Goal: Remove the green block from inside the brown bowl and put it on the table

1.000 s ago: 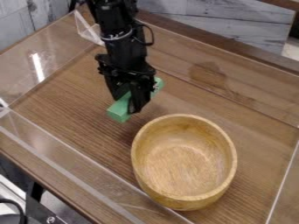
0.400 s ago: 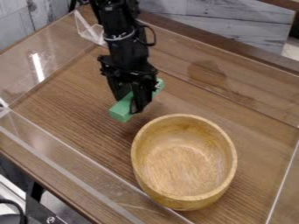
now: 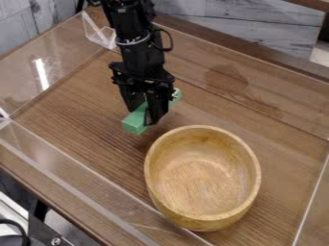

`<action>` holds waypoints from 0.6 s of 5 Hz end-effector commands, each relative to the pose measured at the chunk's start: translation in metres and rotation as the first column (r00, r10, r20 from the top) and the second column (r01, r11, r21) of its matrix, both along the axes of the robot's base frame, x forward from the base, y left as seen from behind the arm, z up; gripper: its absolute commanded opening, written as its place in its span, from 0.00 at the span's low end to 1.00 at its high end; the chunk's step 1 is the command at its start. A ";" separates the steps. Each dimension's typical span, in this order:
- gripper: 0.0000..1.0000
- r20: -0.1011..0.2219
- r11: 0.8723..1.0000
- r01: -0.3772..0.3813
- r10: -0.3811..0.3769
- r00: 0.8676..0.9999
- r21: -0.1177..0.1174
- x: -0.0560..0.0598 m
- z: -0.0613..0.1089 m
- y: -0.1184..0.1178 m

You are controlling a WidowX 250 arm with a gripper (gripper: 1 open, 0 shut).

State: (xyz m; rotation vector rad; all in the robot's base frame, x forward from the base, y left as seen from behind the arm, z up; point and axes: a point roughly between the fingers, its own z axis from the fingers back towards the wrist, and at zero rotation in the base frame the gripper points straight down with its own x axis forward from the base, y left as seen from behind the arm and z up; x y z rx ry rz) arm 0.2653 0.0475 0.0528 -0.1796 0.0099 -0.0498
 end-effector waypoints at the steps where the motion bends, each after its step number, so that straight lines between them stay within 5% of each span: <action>1: 0.00 0.050 1.000 -0.006 0.005 0.999 0.011 0.013 0.013 0.004; 3: 0.00 0.035 1.000 -0.006 0.006 0.999 0.001 0.014 0.012 0.004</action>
